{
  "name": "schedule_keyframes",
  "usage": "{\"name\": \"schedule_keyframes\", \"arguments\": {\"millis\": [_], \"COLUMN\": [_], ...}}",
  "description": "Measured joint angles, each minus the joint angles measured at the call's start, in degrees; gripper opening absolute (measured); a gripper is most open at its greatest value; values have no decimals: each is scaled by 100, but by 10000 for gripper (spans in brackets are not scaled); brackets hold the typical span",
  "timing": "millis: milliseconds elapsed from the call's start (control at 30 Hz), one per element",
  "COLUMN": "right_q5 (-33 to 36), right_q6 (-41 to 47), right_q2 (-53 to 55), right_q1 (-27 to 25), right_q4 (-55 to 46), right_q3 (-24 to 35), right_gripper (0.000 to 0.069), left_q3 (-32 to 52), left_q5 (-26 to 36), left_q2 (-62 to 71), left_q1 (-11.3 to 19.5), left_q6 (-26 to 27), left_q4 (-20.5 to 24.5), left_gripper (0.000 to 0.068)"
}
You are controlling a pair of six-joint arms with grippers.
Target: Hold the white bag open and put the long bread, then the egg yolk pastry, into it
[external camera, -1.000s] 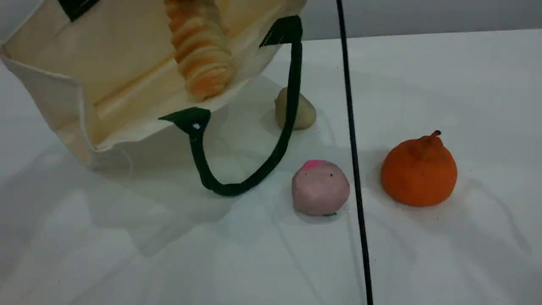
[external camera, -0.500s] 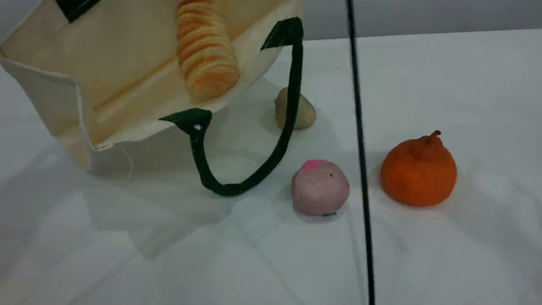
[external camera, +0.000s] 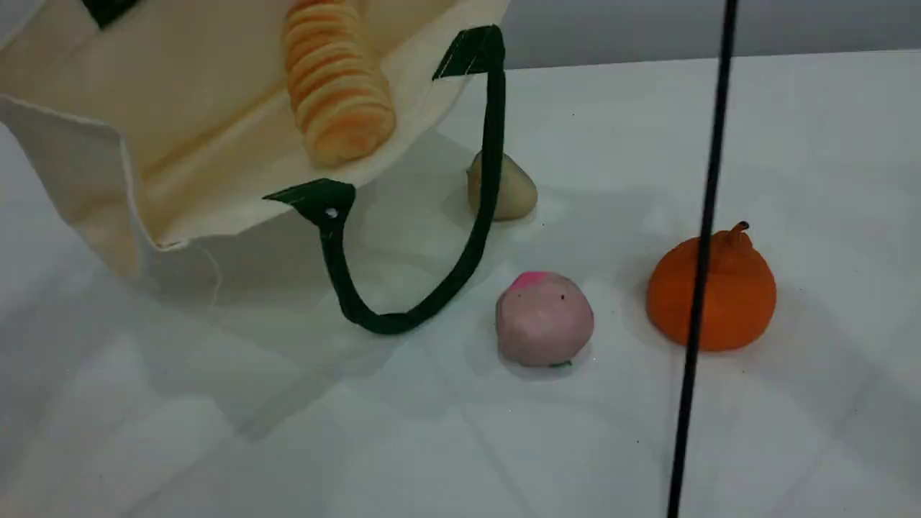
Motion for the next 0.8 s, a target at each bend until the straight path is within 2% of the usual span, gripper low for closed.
{"name": "schedule_keyframes", "arguments": {"millis": [167,267,533,700,800], "right_q5": [-434,-703,-872,-865,-919], "right_q6": [803,1155,1307,1307,1307], "right_q2": [238,537,1470,1970,2192], "right_q1": [0,0,-97,-103,-103], "right_q4": [-1439,-1854,-1929,-1928,-1786], "right_q3": [0,0,-5,-5,-5], "right_gripper": [564,564,563,563,563], "left_q3": [0,0,5,5,5], "left_q5": [11,11,11,11,4], "left_q2": [-302,-446,-504,-504,-504], "left_q1": [0,0,0,0,0], "left_q6": [5,-2,-149,-299,-326], "left_q4": [46,205,341,724,741], "left_gripper": [80,80,80,80,80]}}
